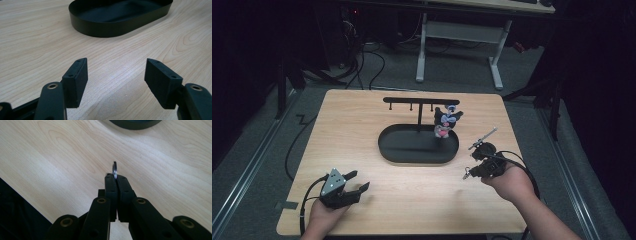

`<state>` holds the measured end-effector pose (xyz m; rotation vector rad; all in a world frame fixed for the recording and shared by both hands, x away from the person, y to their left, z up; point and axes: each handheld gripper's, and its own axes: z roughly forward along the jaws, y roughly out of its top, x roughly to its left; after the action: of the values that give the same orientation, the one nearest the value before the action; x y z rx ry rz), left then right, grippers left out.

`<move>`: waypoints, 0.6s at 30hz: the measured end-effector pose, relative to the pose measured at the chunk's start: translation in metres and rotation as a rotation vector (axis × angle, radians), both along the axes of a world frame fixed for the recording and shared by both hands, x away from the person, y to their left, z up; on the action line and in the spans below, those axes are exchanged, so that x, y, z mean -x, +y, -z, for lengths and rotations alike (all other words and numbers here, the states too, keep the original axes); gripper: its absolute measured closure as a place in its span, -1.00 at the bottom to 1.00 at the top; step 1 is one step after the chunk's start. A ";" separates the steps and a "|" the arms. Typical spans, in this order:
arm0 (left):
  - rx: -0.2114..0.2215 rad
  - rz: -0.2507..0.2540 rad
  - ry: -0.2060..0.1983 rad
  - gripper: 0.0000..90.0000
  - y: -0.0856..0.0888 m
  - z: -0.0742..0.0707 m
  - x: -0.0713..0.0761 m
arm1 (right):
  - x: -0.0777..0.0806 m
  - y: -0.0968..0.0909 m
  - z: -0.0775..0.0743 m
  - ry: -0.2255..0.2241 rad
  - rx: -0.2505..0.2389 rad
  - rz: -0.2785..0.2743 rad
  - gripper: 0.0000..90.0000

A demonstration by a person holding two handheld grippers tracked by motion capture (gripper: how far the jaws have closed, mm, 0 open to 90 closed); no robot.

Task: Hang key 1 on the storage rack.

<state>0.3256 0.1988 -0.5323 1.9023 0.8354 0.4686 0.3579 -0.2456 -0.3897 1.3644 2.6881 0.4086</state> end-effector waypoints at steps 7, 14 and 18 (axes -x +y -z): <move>-0.002 0.000 -0.001 -0.20 0.000 0.000 0.001 | -0.006 0.005 -0.009 -0.007 0.000 -0.003 0.99; -0.005 -0.005 0.001 -0.20 0.000 0.000 0.000 | -0.013 0.011 -0.014 -0.012 0.009 -0.014 0.99; -0.004 -0.006 0.003 -0.20 -0.001 0.000 0.000 | -0.016 0.013 -0.016 -0.012 0.008 -0.010 0.99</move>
<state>0.3259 0.1983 -0.5323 1.9050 0.8432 0.4720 0.3736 -0.2323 -0.3737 1.3421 2.6853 0.4047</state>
